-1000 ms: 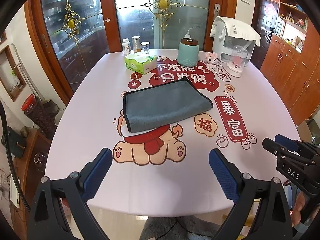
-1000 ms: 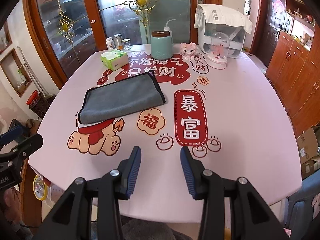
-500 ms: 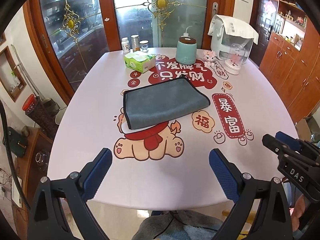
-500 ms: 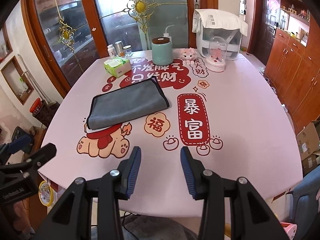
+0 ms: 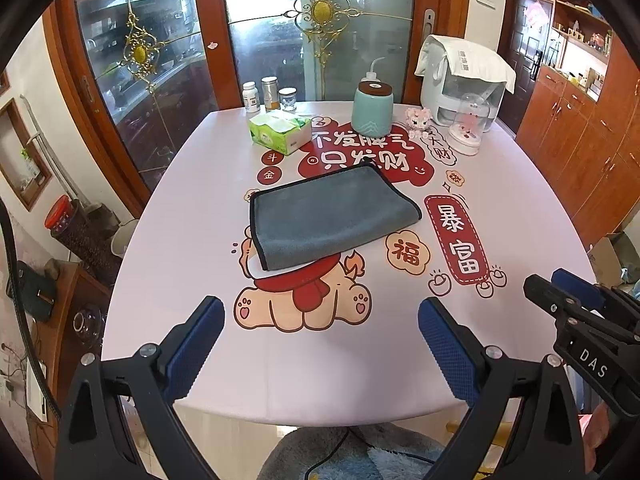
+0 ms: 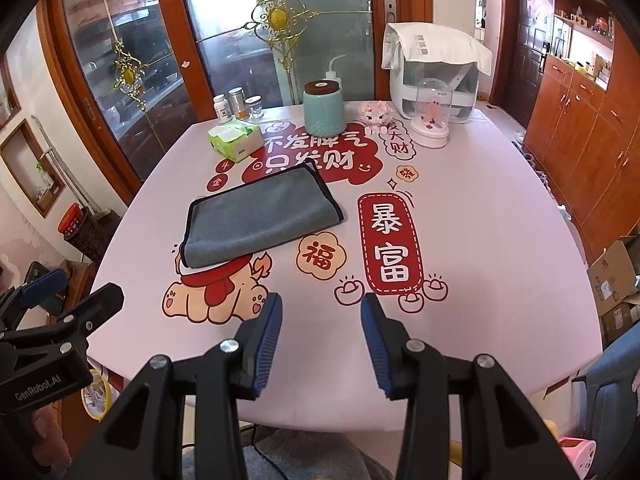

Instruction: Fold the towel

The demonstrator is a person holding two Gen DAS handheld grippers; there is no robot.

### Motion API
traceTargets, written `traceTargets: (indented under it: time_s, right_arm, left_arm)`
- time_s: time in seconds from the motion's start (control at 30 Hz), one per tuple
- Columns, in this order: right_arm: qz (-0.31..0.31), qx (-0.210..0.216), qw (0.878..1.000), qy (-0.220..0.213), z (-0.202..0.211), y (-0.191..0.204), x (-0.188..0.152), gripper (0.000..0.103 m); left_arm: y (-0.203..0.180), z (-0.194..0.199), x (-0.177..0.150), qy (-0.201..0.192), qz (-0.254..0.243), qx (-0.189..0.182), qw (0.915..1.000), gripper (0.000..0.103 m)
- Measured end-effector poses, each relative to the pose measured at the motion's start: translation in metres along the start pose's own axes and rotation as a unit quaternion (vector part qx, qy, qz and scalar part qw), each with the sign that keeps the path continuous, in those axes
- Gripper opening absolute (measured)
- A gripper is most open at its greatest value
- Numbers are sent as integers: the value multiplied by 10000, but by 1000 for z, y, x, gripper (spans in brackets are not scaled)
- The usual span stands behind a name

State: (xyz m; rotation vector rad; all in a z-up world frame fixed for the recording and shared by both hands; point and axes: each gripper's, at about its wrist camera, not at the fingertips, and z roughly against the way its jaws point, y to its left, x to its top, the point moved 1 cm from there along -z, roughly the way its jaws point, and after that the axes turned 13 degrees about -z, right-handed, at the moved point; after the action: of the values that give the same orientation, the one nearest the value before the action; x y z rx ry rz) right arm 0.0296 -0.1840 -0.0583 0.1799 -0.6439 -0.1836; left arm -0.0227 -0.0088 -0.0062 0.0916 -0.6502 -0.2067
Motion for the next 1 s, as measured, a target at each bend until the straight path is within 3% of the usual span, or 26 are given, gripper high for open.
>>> traceTargets:
  time_s: [1.0]
  right_arm:
    - [69, 24, 9999, 134, -1, 14, -13, 41]
  left_arm:
    - [10, 0, -12, 159, 92, 28, 9998, 97]
